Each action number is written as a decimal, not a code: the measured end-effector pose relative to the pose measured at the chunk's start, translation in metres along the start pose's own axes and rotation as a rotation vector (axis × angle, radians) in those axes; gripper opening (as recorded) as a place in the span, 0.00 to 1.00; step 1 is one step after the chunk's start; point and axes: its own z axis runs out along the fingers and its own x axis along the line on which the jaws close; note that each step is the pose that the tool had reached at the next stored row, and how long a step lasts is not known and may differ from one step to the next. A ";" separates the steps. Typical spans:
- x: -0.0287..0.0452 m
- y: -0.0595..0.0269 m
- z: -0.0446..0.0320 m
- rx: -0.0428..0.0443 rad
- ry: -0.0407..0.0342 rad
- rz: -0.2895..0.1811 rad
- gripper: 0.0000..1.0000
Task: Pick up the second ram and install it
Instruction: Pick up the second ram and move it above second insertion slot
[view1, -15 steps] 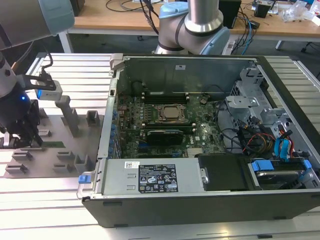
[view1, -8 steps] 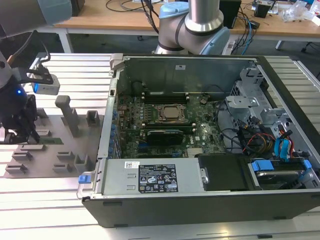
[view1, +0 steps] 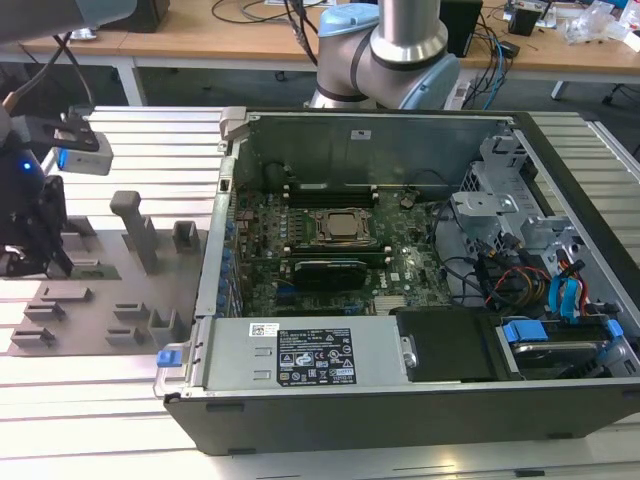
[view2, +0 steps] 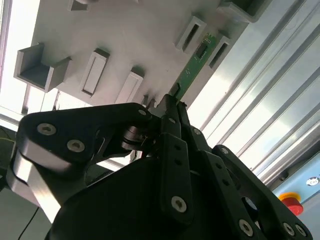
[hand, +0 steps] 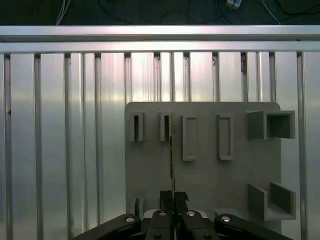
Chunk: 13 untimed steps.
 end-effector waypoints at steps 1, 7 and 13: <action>-0.0001 0.0000 -0.0016 0.0000 0.0000 0.000 0.13; -0.0005 0.0004 -0.0175 0.0001 0.0000 0.000 0.13; -0.0008 0.0007 -0.0321 0.0000 0.0001 0.000 0.13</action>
